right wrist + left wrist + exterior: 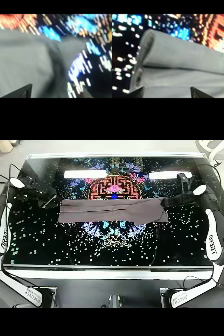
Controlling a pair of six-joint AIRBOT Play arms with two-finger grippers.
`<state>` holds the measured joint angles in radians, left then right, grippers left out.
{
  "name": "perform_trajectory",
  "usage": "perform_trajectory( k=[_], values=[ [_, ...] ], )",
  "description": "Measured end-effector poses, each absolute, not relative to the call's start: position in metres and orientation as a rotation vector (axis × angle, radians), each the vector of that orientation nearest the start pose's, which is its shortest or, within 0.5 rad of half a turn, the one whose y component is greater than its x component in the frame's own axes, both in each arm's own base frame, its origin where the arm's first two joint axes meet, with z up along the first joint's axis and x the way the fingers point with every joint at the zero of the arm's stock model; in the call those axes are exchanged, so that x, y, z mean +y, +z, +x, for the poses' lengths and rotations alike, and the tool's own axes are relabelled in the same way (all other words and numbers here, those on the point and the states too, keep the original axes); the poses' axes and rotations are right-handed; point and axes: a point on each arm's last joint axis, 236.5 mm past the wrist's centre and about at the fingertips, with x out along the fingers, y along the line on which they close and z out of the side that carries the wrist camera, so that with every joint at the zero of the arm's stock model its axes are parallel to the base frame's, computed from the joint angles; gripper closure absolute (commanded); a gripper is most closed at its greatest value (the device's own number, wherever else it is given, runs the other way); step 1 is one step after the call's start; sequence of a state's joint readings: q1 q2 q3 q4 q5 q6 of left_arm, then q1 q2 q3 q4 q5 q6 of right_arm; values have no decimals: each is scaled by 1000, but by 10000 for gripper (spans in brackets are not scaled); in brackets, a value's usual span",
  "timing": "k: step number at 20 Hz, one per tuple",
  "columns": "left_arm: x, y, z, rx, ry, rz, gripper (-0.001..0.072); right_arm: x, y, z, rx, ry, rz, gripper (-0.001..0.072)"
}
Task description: Fold the shirts.
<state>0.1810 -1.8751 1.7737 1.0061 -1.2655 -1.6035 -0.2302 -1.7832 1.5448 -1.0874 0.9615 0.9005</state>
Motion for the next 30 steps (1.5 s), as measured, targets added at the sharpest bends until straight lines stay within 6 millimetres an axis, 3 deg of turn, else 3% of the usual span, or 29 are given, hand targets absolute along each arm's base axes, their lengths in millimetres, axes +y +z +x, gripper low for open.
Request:
perform_trajectory(
  k=[2,5,9,12,13,15,16,17,19,21,22,25,30],
  values=[
    [-34,2,523,1258,-195,-631,44,-39,-55,512,1122,359,43,-5],
    [-56,35,516,1222,-257,-577,45,-30,-70,495,1201,405,112,-4],
    [-95,74,505,1173,-355,-483,45,-7,-81,494,1223,449,199,-1],
    [-125,91,495,1154,-419,-431,45,2,-91,499,1228,435,238,18],
    [-134,93,492,1154,-437,-418,45,6,-93,501,1226,432,251,98],
    [-158,94,486,1160,-480,-387,48,10,-99,503,1232,424,272,527],
    [-171,93,484,1162,-503,-372,57,12,-102,501,1245,423,280,666],
    [-184,90,482,1164,-524,-359,172,14,-103,497,1261,431,282,692],
    [-211,80,482,1160,-562,-330,492,15,-98,494,1268,441,272,693],
    [-243,65,483,1153,-598,-308,660,17,-77,493,1240,462,245,694],
    [-260,57,485,1146,-612,-300,679,17,-62,495,1209,466,225,694],
    [-311,25,482,1157,-643,-315,679,20,-3,493,1116,485,165,694],
    [-404,-21,452,1224,-724,-453,679,32,101,455,992,539,54,694]
  ],
)
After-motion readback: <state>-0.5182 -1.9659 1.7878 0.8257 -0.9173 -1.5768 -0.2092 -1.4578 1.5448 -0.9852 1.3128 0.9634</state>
